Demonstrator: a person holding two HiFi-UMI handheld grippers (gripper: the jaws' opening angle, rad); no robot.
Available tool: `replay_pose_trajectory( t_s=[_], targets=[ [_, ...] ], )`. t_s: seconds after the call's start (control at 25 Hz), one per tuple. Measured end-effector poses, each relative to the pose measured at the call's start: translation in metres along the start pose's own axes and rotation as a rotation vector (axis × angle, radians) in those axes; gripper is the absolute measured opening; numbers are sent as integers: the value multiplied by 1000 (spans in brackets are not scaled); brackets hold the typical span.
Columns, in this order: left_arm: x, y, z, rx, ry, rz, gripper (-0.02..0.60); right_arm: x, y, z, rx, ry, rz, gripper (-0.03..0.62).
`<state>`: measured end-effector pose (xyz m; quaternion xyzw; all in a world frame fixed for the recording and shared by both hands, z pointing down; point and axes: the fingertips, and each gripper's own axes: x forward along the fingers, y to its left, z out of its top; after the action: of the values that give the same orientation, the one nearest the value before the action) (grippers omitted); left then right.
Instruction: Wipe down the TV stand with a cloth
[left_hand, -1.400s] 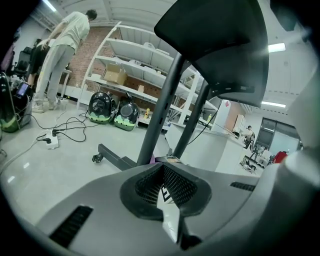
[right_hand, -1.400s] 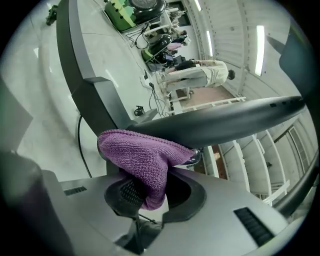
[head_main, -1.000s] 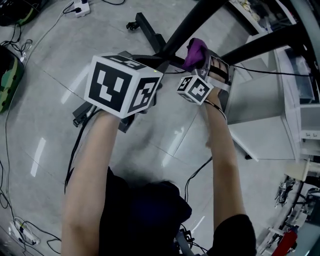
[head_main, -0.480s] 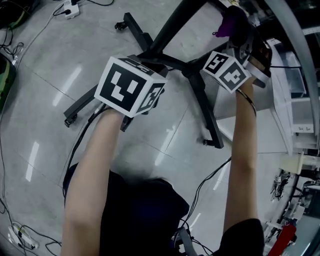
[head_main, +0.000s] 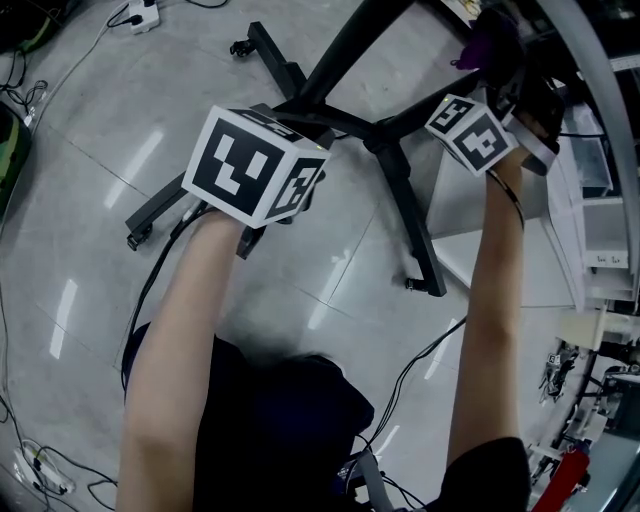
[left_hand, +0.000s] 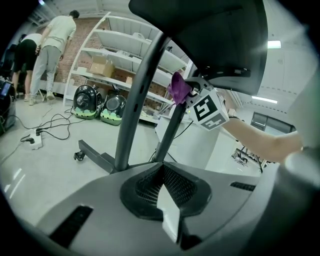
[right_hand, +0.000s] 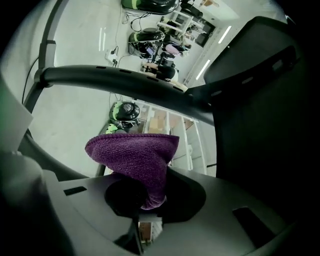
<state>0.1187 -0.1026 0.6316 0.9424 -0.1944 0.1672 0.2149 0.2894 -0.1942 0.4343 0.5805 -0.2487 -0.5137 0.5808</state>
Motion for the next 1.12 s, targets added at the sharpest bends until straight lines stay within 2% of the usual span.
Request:
replay_pose_trajectory(
  t_s=[0.28, 0.4, 0.68, 0.96, 1.12],
  targets=[
    [-1, 0, -1, 8, 3, -4, 6, -9, 45, 8, 8, -3, 73, 74],
    [-3, 5, -2, 8, 10, 15, 6, -17, 75, 14, 7, -6, 121, 74],
    [1, -4, -5, 9, 13, -21, 6, -35, 146, 27, -23, -7, 233, 75],
    [1, -2, -10, 22, 36, -13, 6, -58, 214, 40, -20, 0, 365, 75],
    [-2, 0, -11, 26, 37, -5, 6, -66, 249, 48, -56, -13, 406, 74]
  ],
)
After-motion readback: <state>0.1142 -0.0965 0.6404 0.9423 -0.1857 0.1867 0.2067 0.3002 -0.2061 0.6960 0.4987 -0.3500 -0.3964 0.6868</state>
